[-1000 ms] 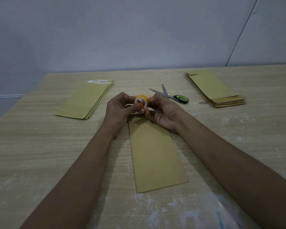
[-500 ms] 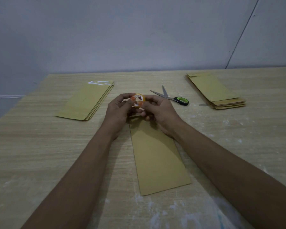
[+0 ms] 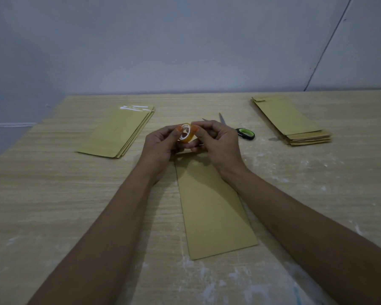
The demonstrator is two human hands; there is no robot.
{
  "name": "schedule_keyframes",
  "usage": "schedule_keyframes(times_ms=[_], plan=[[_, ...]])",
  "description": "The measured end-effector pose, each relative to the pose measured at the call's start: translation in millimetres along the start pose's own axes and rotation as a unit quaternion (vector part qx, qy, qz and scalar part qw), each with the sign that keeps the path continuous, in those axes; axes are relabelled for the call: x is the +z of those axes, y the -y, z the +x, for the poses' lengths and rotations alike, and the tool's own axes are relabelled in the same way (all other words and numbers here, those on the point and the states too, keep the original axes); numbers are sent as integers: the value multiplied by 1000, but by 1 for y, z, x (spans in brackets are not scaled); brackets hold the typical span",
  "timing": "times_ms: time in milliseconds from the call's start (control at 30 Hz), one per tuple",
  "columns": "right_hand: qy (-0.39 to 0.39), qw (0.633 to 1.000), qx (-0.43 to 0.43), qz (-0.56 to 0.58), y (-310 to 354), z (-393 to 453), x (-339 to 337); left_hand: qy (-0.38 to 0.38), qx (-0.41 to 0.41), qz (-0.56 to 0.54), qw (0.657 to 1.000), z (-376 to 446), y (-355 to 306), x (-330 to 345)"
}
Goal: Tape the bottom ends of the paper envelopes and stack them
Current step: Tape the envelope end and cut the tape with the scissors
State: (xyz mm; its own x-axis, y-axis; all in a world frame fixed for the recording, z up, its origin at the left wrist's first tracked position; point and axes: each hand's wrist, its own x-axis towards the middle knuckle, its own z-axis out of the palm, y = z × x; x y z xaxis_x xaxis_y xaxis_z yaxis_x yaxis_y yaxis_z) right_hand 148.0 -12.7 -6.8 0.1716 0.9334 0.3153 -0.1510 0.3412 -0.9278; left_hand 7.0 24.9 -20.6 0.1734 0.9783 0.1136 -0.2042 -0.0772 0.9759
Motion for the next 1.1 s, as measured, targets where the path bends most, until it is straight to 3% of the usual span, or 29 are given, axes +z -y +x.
schedule_keyframes(times_ms=[333,1100], plan=[[25,998,-4,-54,-8,3,-3,15,15,-29,999,-3,-1,0],[28,999,-18,-40,-8,-2,3,-15,39,-21,999,-2,3,-2]])
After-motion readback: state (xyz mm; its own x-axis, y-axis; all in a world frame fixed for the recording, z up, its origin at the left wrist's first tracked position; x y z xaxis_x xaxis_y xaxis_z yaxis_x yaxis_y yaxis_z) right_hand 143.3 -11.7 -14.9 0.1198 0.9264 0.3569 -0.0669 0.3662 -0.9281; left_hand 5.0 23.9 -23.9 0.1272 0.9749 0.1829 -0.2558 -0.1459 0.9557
